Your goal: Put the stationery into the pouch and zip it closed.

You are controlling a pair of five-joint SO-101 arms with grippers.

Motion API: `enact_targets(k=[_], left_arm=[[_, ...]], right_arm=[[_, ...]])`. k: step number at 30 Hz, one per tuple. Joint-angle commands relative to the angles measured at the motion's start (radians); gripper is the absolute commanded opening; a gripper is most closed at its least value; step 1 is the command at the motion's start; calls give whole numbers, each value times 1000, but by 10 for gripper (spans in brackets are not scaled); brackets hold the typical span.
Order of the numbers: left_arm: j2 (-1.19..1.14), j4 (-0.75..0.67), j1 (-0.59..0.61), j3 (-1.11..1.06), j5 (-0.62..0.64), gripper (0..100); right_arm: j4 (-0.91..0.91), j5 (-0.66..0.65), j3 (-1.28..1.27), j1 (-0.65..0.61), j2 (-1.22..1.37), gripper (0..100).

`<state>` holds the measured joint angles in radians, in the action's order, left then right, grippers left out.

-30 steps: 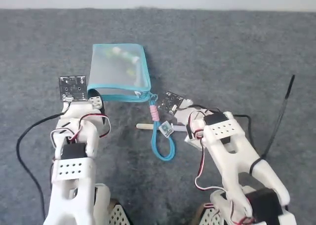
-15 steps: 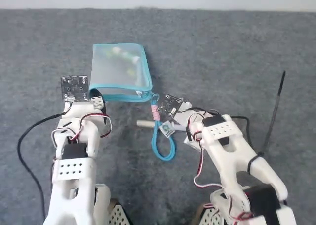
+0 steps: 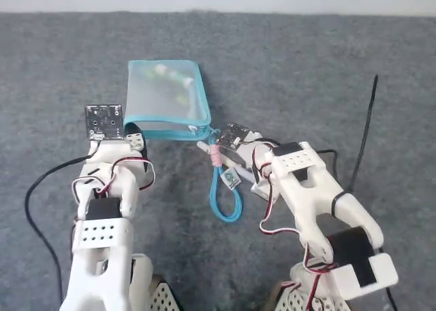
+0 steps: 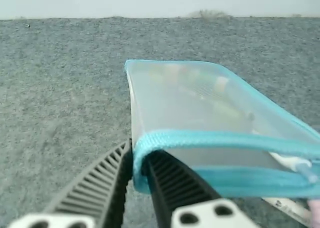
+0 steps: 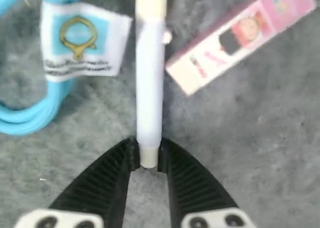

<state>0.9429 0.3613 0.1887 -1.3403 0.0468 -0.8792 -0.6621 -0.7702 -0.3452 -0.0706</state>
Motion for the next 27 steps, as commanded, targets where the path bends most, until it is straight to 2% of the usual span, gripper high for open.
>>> enact_targets(k=[1,5,9,18,27], left_arm=[[8,6,-2,71,8,12],[8,3,0,71,8,12],[8,3,0,71,8,12],[12,2,0,73,8,12],[9,0,-2,73,8,12]], right_arm=[[-19,124,68,96,1,7],[-73,308,147,186,2,7],[-130,410,193,220,1,7],[-128,425,186,216,-51,7],[-133,430,46,236,-401,7]])
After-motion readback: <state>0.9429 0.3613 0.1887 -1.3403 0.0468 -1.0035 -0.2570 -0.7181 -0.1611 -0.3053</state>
